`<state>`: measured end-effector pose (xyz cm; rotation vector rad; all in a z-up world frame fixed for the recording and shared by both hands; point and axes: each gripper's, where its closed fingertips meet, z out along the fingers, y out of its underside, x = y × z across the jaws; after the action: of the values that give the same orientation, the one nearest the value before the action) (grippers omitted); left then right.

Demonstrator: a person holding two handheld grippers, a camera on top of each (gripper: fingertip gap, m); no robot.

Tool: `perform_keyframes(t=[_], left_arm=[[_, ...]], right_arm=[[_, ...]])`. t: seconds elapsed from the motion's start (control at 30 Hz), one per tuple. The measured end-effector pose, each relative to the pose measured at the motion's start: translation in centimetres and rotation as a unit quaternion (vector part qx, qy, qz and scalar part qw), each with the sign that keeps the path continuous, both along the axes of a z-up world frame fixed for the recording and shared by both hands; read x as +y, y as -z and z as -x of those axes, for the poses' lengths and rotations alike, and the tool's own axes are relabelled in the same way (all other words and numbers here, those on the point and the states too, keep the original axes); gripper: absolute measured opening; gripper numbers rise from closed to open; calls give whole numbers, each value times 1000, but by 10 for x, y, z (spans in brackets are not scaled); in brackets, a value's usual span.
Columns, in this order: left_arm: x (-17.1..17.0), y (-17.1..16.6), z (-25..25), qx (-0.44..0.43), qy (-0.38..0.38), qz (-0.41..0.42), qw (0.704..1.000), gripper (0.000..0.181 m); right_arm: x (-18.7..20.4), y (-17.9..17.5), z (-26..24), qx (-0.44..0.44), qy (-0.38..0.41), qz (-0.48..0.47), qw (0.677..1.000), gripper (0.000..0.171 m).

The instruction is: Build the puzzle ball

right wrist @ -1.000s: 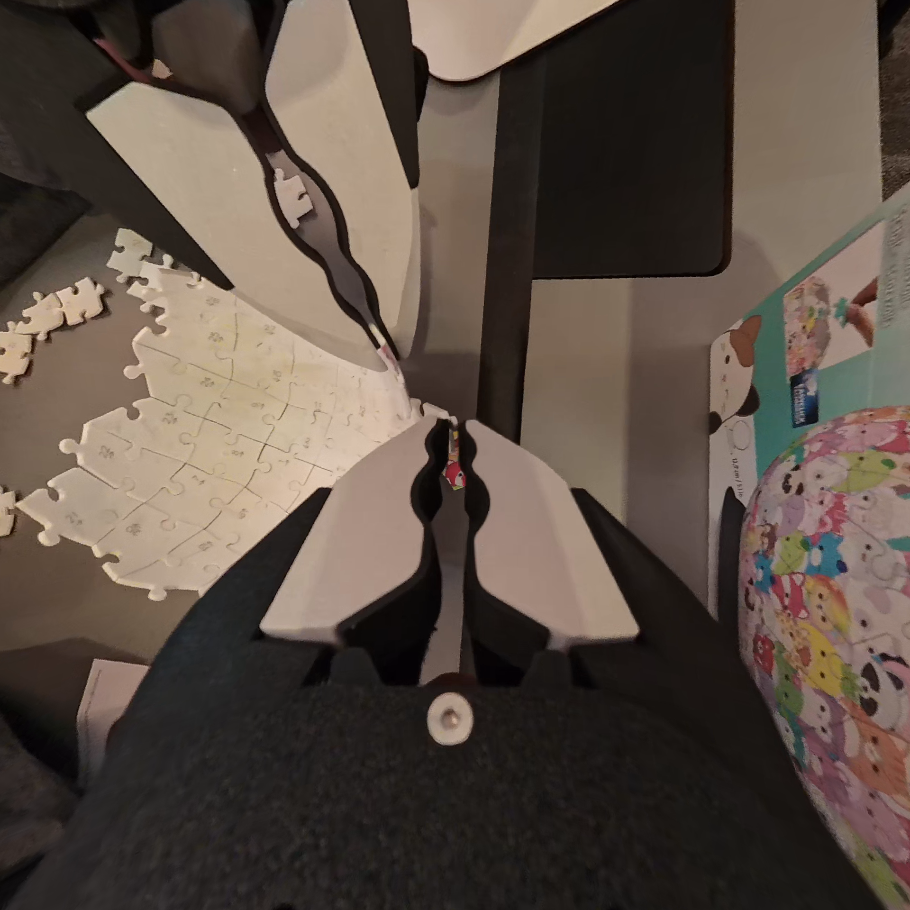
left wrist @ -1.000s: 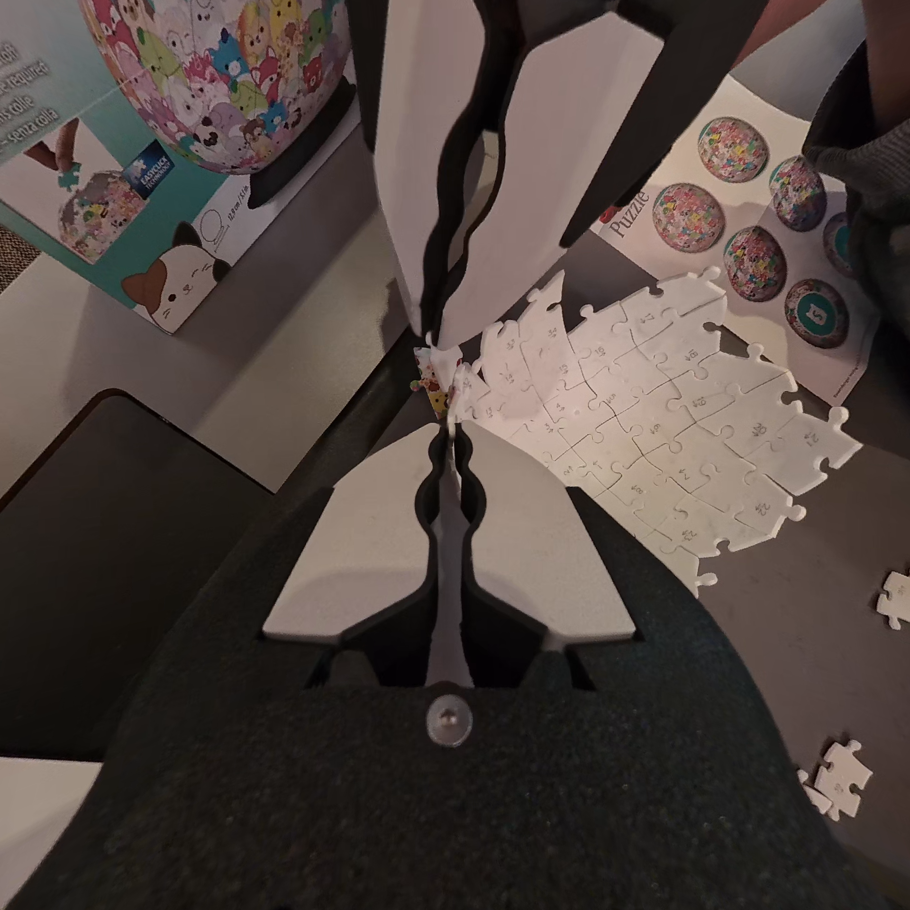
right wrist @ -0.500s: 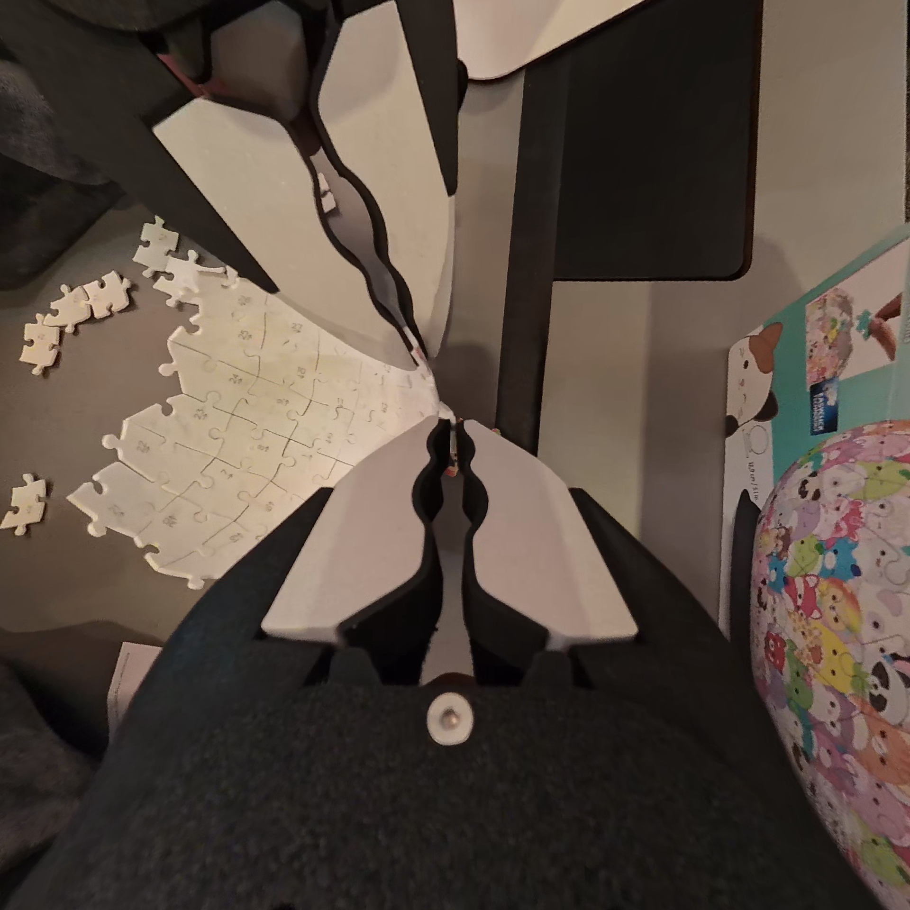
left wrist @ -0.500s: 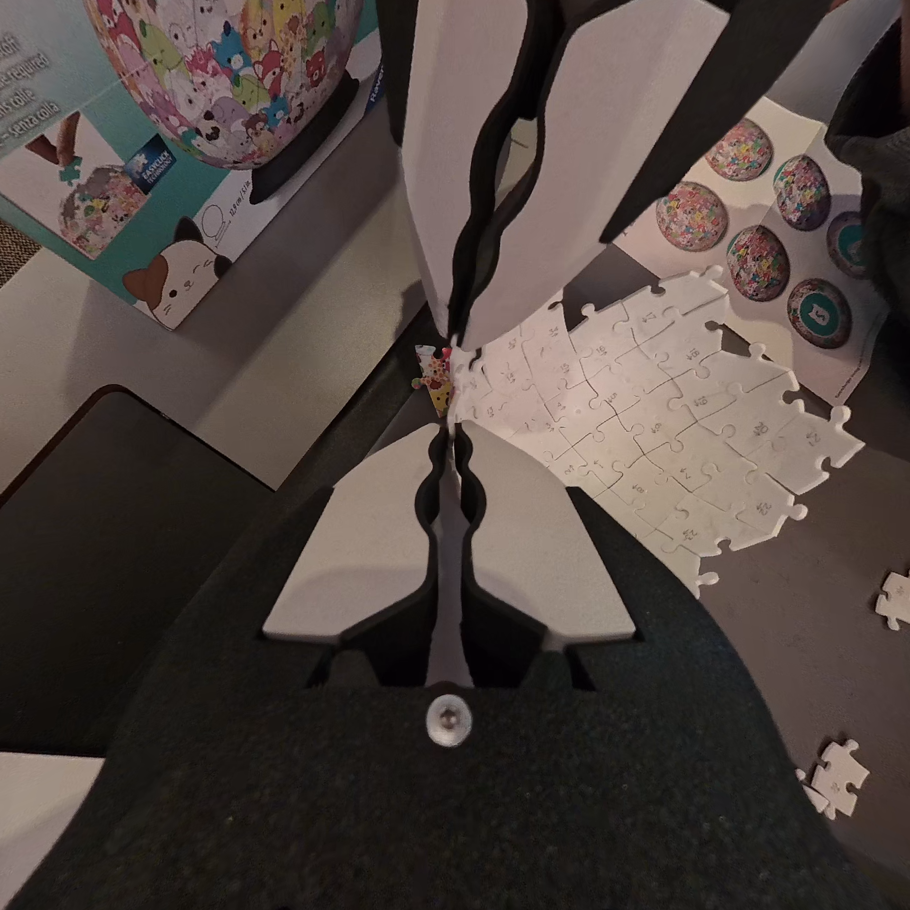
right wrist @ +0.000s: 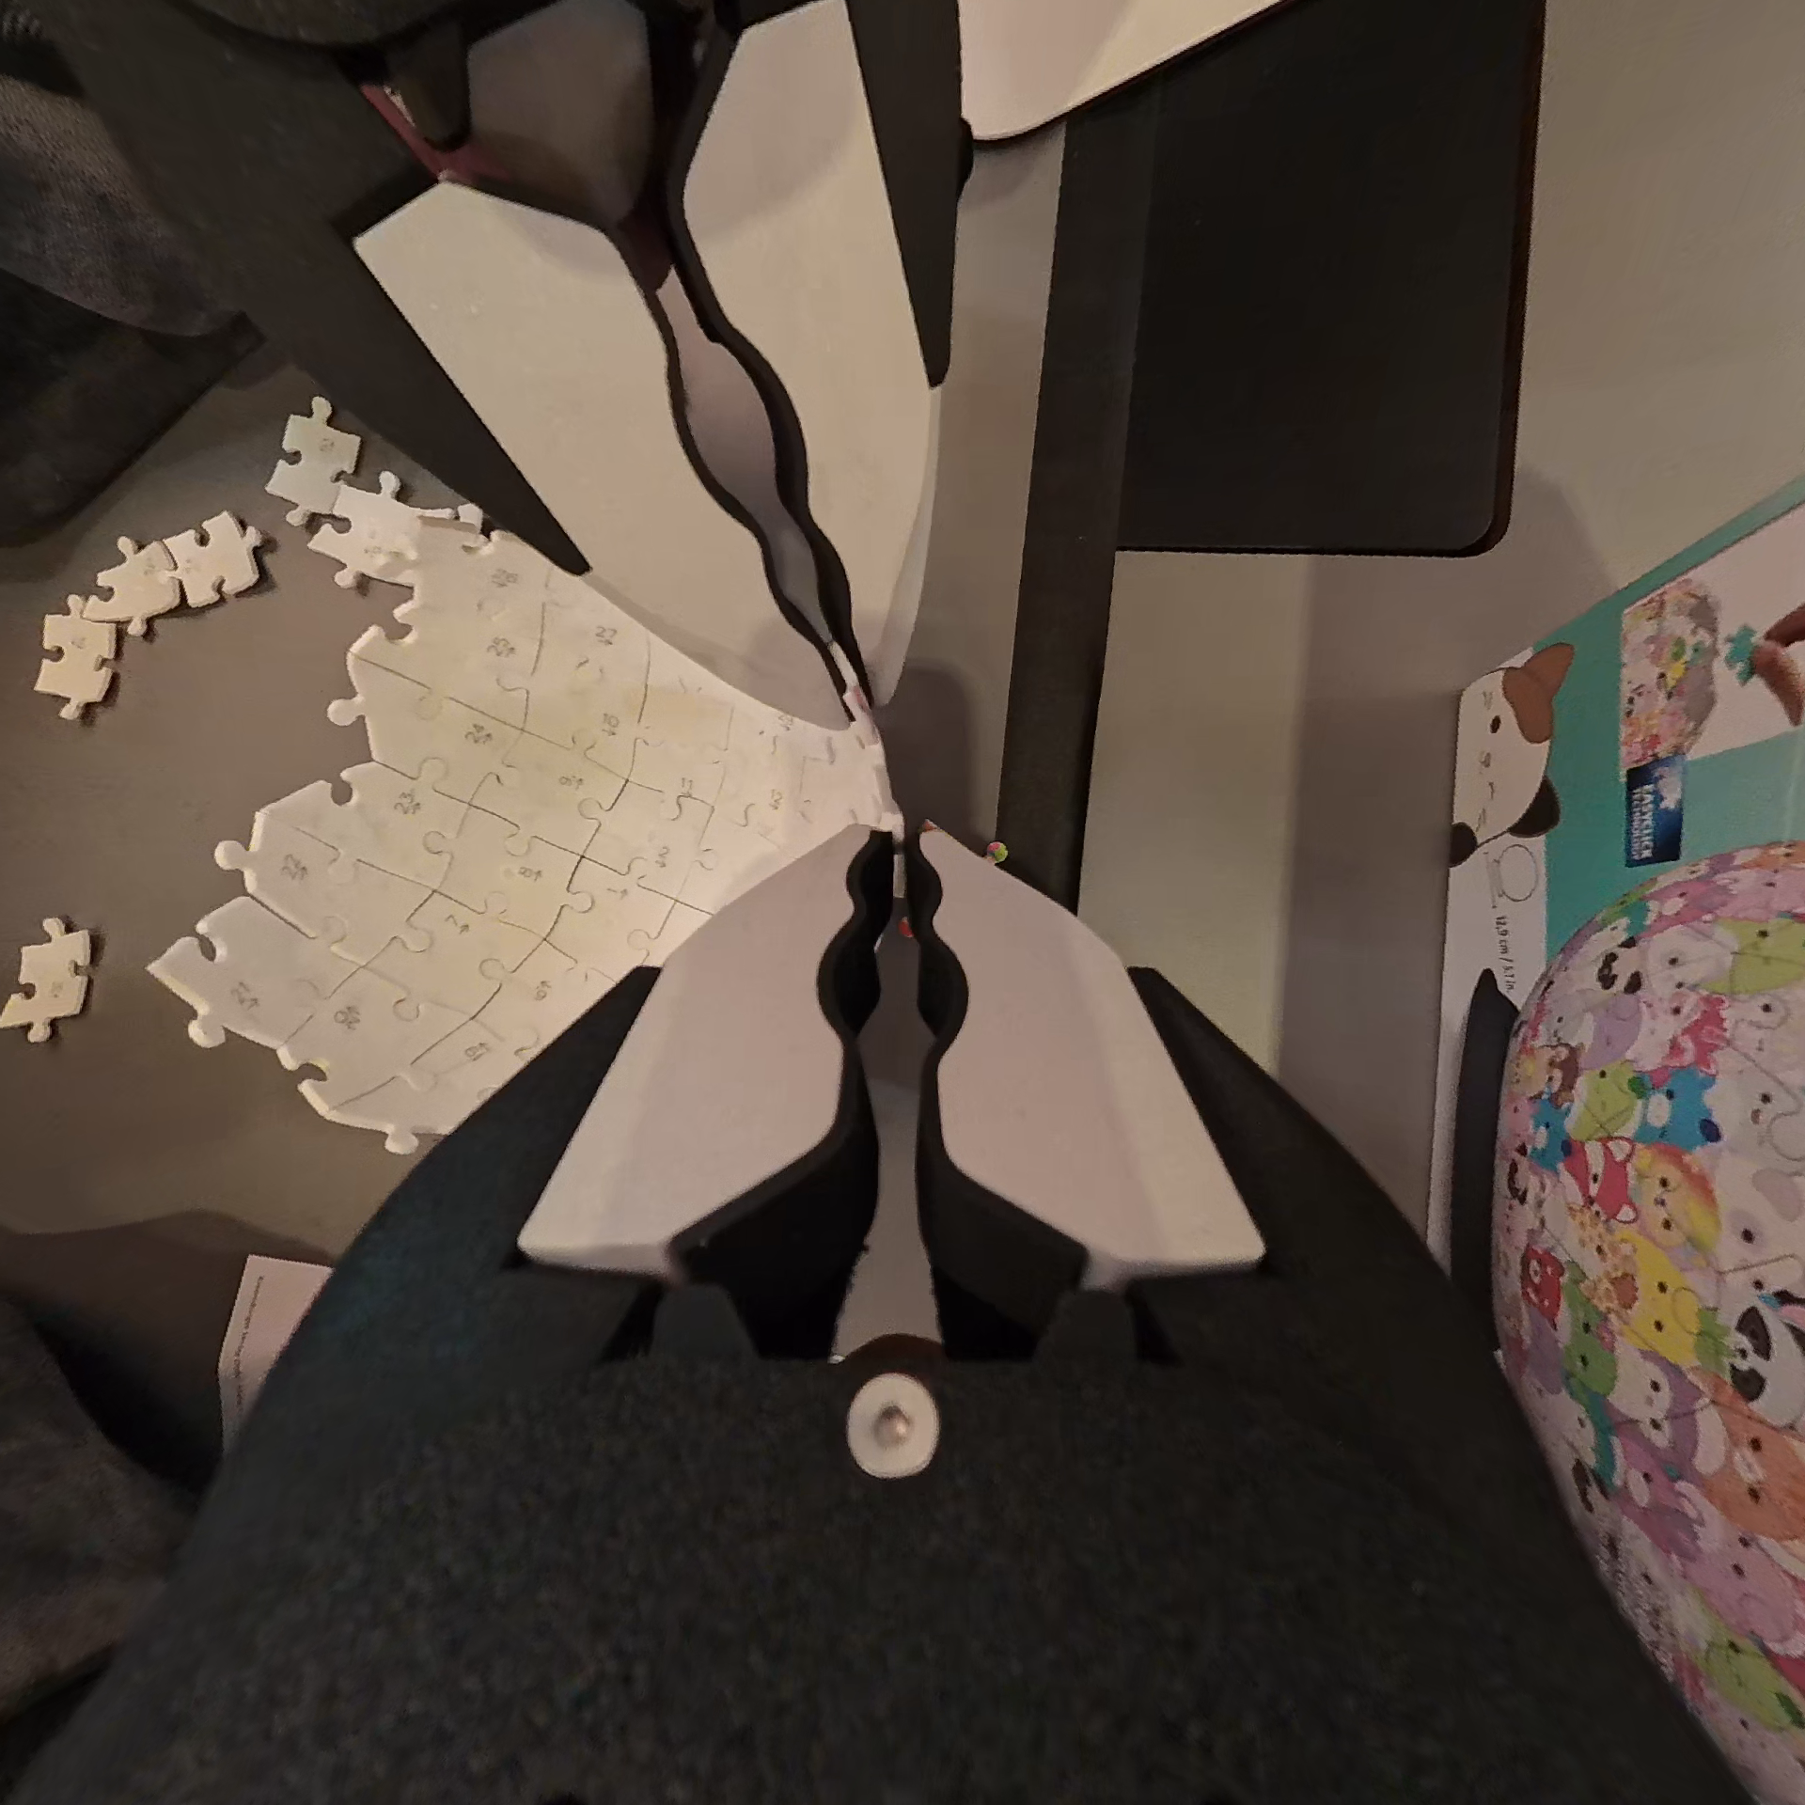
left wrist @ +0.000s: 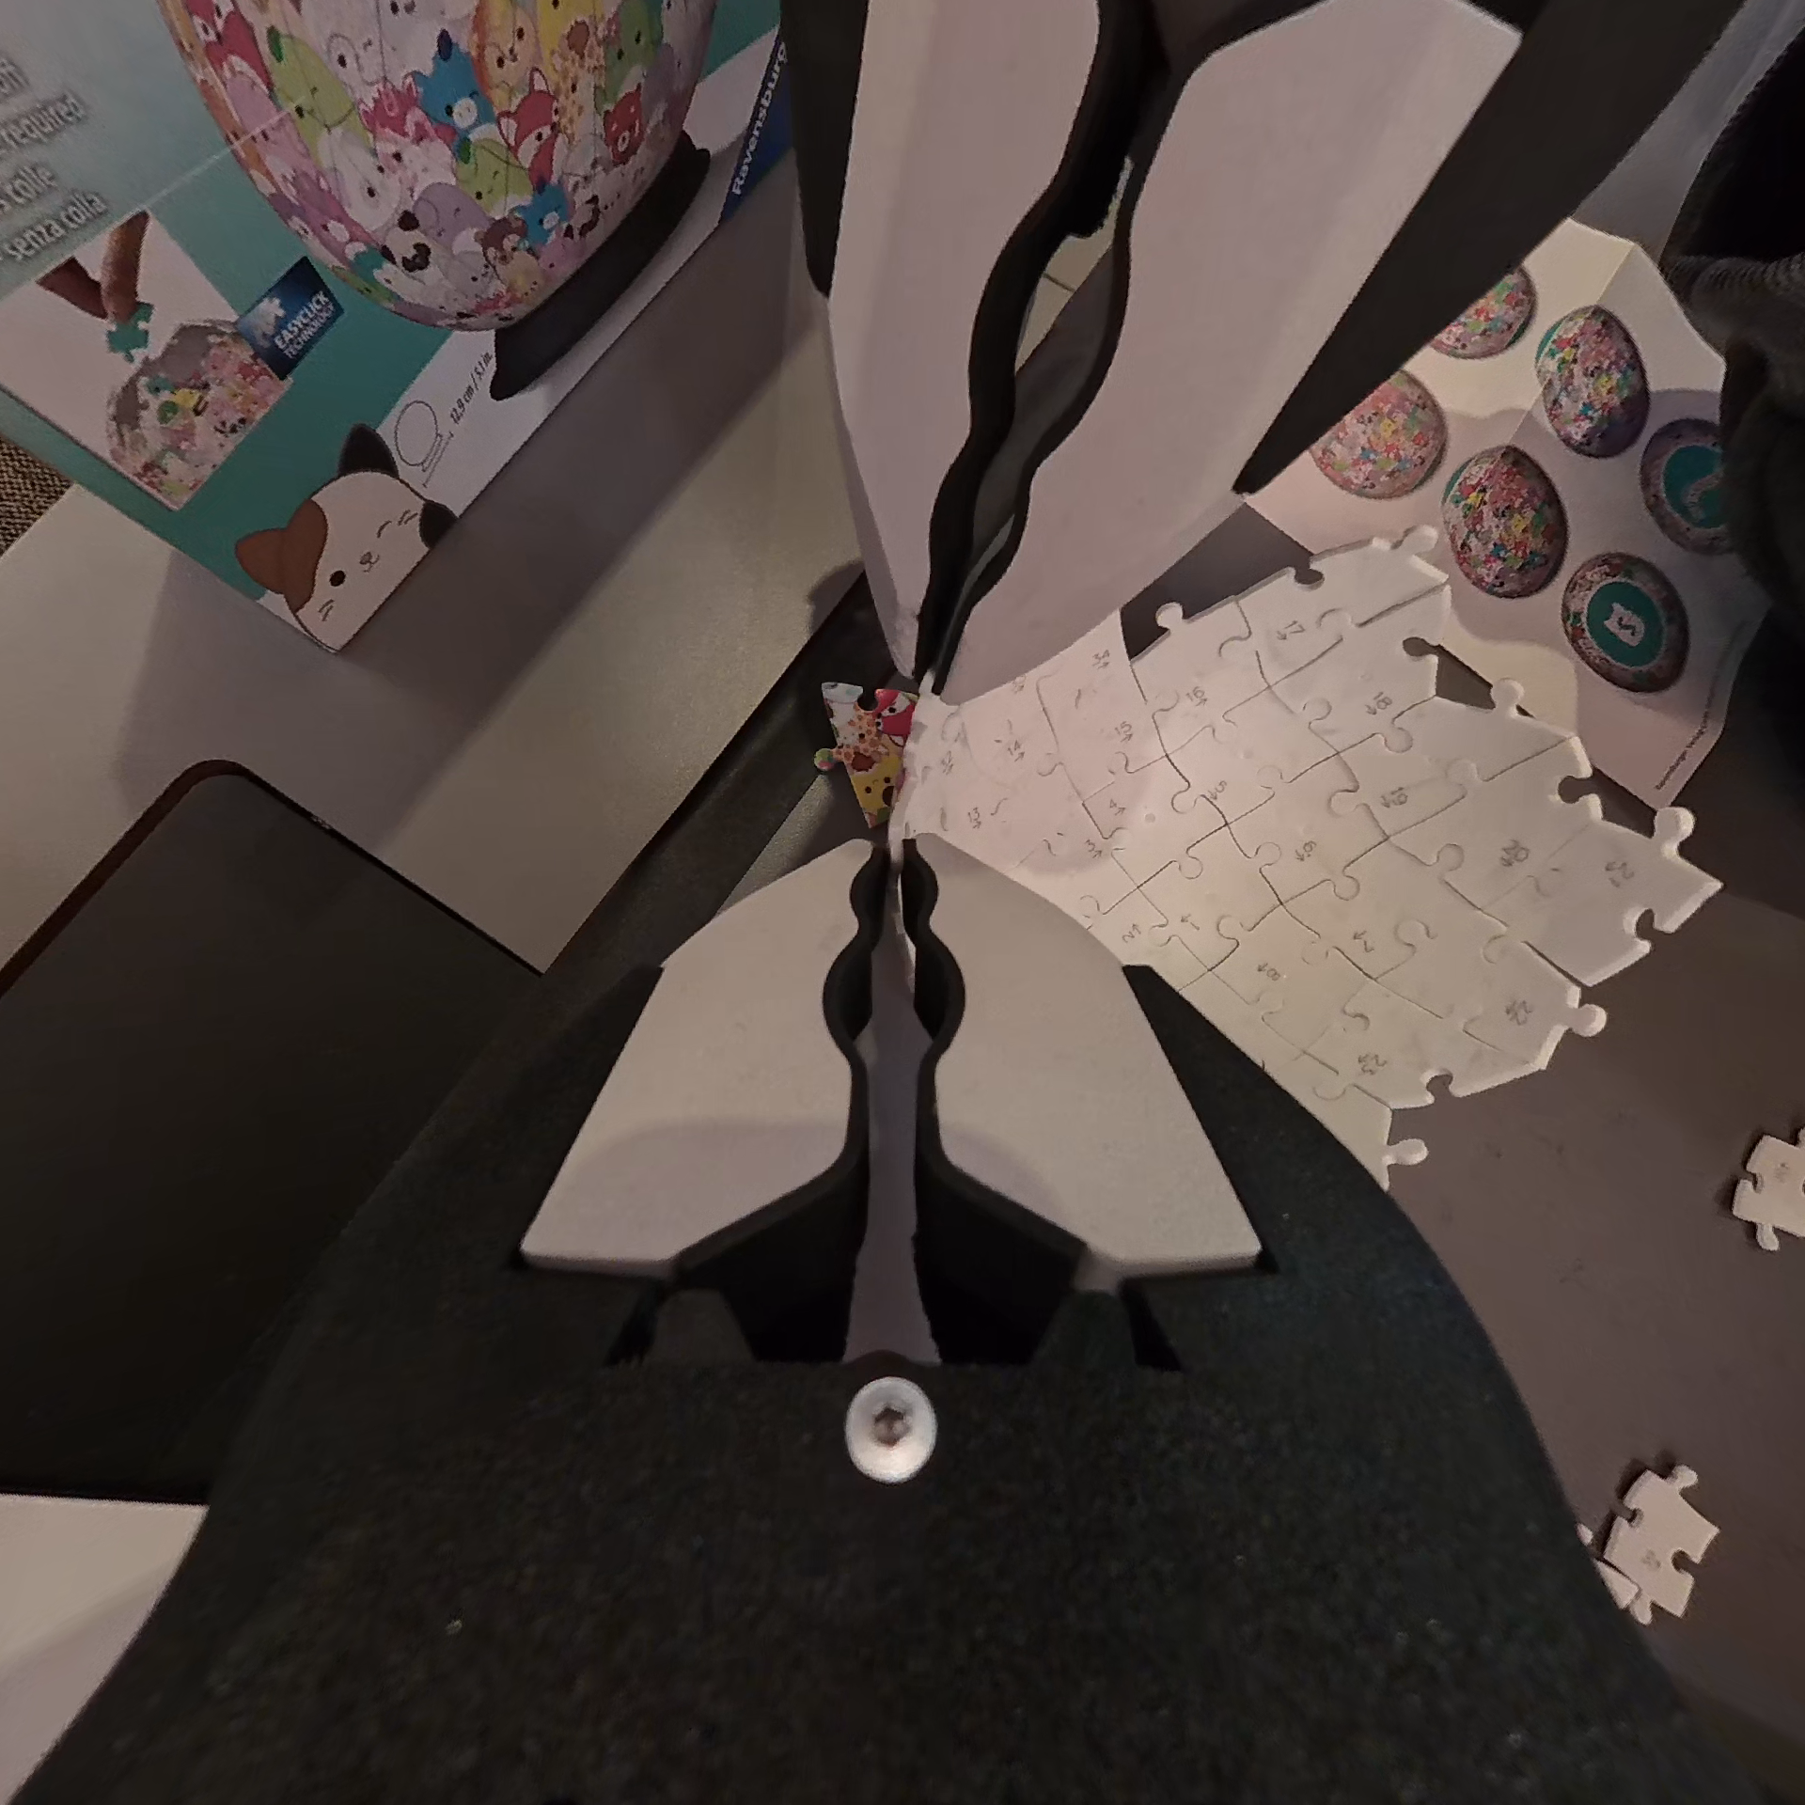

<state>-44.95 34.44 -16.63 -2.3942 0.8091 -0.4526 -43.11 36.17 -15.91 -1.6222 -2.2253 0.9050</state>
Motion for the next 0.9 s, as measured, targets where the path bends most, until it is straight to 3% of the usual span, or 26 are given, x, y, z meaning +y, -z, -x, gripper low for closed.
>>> perform_keyframes(t=[0.9], left_arm=[[0, -1, 0, 2, 1, 0, 1000, 2]], right_arm=[[-2, 0, -2, -6, -2, -3, 1000, 3]])
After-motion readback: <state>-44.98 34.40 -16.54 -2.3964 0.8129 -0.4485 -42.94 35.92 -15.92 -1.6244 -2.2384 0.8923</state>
